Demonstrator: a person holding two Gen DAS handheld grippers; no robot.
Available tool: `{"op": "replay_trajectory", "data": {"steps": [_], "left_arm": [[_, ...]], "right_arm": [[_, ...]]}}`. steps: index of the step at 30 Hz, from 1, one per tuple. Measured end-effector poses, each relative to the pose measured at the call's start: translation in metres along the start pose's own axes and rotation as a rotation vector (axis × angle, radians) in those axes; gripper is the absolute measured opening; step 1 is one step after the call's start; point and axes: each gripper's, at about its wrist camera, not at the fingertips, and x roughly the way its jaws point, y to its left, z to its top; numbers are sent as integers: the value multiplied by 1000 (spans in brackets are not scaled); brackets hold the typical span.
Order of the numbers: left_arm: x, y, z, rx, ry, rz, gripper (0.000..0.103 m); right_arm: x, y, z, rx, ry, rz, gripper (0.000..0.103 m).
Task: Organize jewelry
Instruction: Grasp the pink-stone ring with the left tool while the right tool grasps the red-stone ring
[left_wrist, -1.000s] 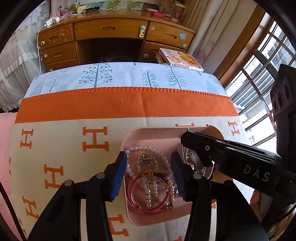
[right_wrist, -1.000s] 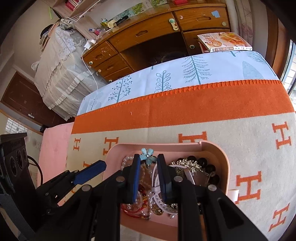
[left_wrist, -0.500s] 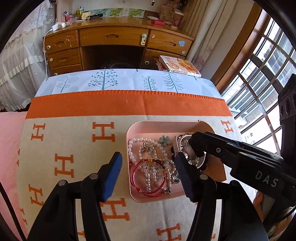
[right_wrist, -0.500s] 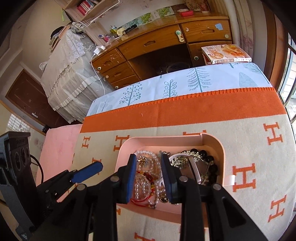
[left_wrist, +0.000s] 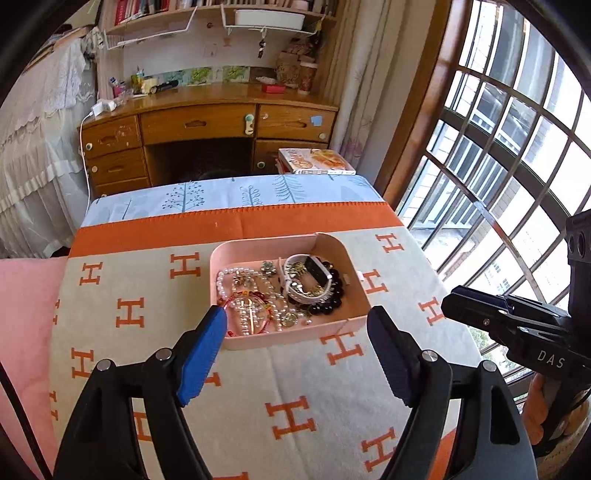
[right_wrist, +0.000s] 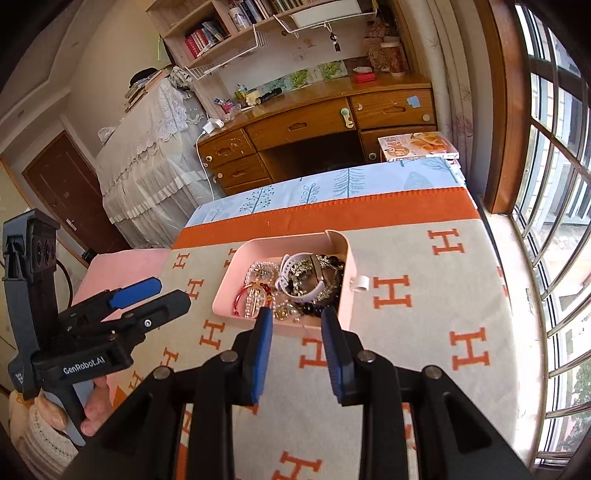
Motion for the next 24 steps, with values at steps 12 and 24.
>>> {"op": "replay_trajectory", "data": {"steps": [12, 24], "left_arm": [[39, -112, -68, 200, 20, -136, 77], [103, -161, -122, 242, 138, -171, 72]], "right_arm": [[-37, -46, -66, -13, -28, -129, 27], [-19, -100, -118, 213, -34, -152, 27]]}}
